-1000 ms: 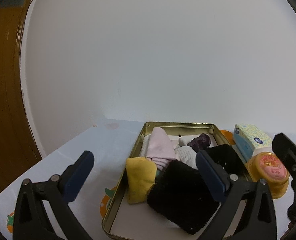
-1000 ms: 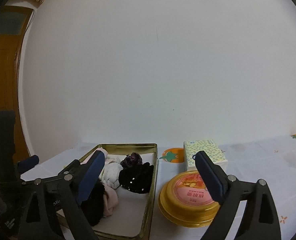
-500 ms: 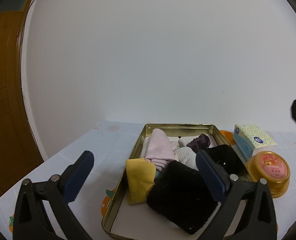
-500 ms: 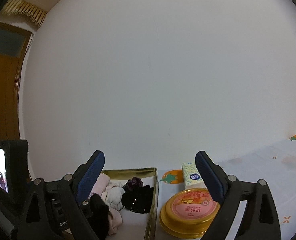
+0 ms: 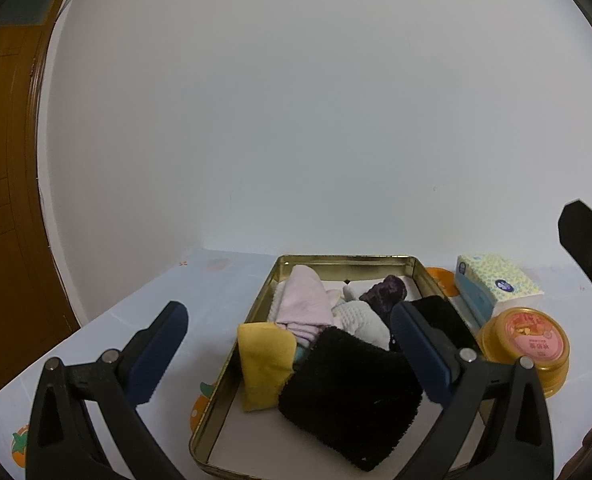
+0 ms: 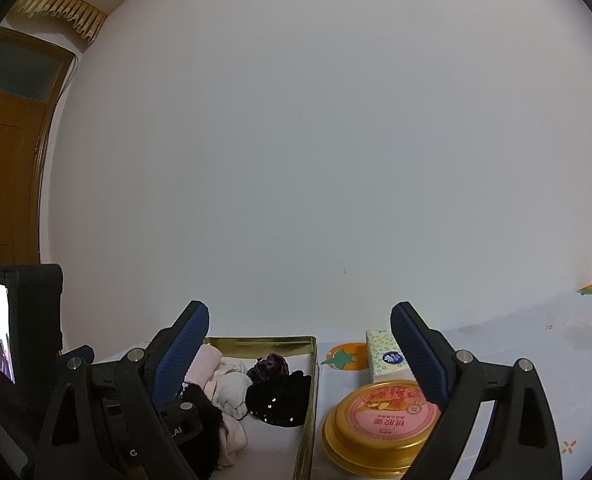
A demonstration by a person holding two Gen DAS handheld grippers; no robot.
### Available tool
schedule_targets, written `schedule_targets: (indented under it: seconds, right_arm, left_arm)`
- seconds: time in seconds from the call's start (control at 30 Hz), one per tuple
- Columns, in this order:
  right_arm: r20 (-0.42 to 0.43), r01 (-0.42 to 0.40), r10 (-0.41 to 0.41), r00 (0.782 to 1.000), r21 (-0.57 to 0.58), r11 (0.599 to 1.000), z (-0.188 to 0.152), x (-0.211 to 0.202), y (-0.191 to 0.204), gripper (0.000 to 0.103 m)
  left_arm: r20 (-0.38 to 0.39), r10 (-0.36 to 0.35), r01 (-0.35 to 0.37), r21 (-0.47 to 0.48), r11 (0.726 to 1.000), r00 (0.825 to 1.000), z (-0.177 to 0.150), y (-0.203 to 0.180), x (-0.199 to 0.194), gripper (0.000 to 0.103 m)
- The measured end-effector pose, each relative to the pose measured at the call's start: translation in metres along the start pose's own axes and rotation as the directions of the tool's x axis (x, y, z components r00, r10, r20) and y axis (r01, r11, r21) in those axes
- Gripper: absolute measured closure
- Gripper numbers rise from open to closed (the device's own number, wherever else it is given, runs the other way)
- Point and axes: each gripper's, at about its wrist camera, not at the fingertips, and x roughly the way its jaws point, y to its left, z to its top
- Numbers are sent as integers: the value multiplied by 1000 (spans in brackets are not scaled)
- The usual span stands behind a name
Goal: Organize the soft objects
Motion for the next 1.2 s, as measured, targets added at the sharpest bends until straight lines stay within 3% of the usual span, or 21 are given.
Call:
schedule_targets:
  seconds: [1.2]
  right_arm:
    - [20, -3, 3, 1000, -2, 1000, -1, -3, -2, 7]
  left_arm:
    - [-2, -2, 2, 2, 1000, 1000, 0, -5, -5, 0]
